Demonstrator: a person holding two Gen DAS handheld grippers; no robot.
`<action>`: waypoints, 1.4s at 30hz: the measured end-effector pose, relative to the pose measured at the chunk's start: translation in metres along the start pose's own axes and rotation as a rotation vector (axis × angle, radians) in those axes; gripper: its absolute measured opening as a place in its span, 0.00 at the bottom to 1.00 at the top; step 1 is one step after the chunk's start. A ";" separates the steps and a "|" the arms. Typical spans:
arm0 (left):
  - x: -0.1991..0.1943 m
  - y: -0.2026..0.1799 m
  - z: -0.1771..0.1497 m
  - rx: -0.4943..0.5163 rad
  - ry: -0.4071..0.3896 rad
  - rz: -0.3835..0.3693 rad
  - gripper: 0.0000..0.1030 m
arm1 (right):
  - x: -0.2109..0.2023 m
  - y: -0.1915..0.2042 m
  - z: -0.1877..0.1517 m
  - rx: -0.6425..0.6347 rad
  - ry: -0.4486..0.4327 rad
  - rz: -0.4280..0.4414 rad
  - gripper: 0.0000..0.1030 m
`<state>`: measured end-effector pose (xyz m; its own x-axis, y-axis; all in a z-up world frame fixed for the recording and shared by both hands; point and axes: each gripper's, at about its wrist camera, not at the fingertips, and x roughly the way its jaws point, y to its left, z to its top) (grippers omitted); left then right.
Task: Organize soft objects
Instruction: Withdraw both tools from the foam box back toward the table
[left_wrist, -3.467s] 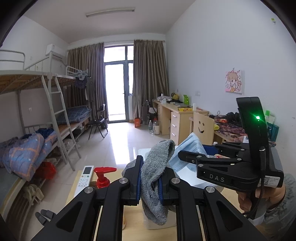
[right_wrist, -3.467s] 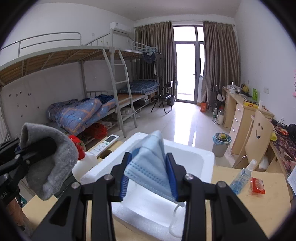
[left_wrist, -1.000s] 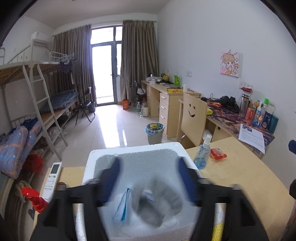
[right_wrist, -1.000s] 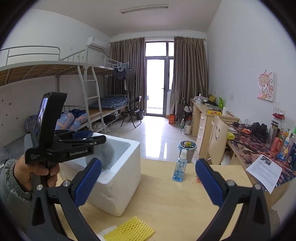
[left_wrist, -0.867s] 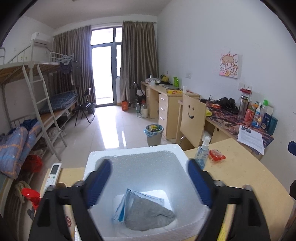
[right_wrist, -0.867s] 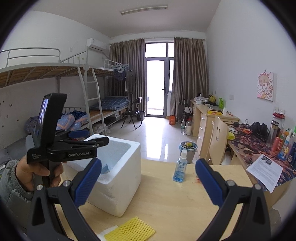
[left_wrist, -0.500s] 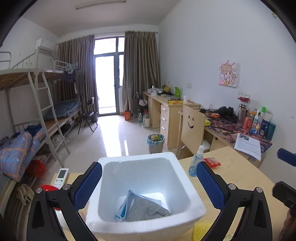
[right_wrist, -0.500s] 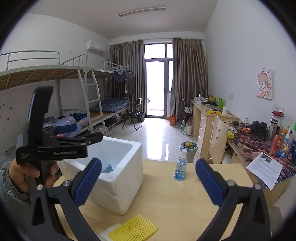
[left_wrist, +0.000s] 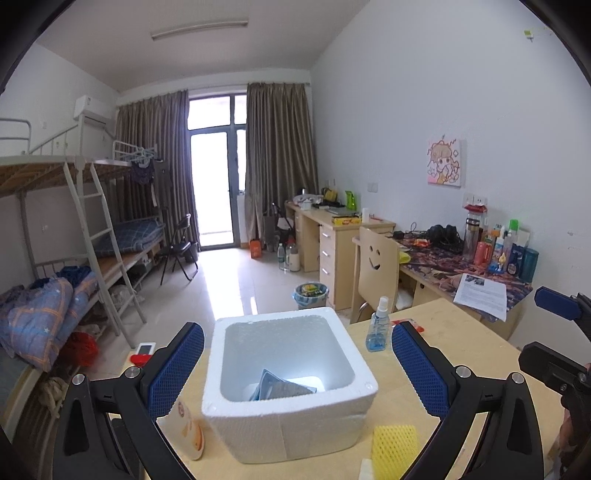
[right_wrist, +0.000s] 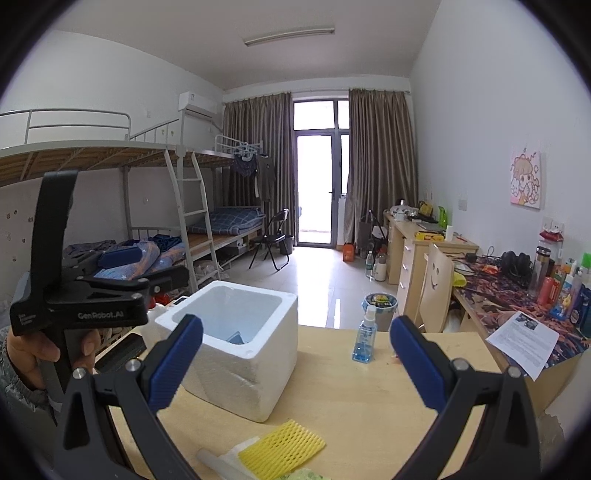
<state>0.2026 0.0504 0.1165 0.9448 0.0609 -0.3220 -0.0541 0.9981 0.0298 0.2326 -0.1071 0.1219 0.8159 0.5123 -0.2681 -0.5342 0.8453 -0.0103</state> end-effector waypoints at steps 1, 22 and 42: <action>-0.005 0.000 0.000 -0.001 -0.006 -0.001 0.99 | -0.004 0.000 0.000 0.001 -0.005 0.002 1.00; -0.105 -0.013 -0.023 0.016 -0.103 -0.010 0.99 | -0.082 0.029 -0.008 -0.027 -0.073 -0.002 0.99; -0.169 -0.037 -0.079 0.014 -0.137 -0.056 0.99 | -0.140 0.047 -0.053 -0.007 -0.090 -0.010 1.00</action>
<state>0.0193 0.0045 0.0949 0.9815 0.0025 -0.1917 0.0031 0.9996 0.0286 0.0816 -0.1473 0.1084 0.8378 0.5154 -0.1802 -0.5269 0.8497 -0.0197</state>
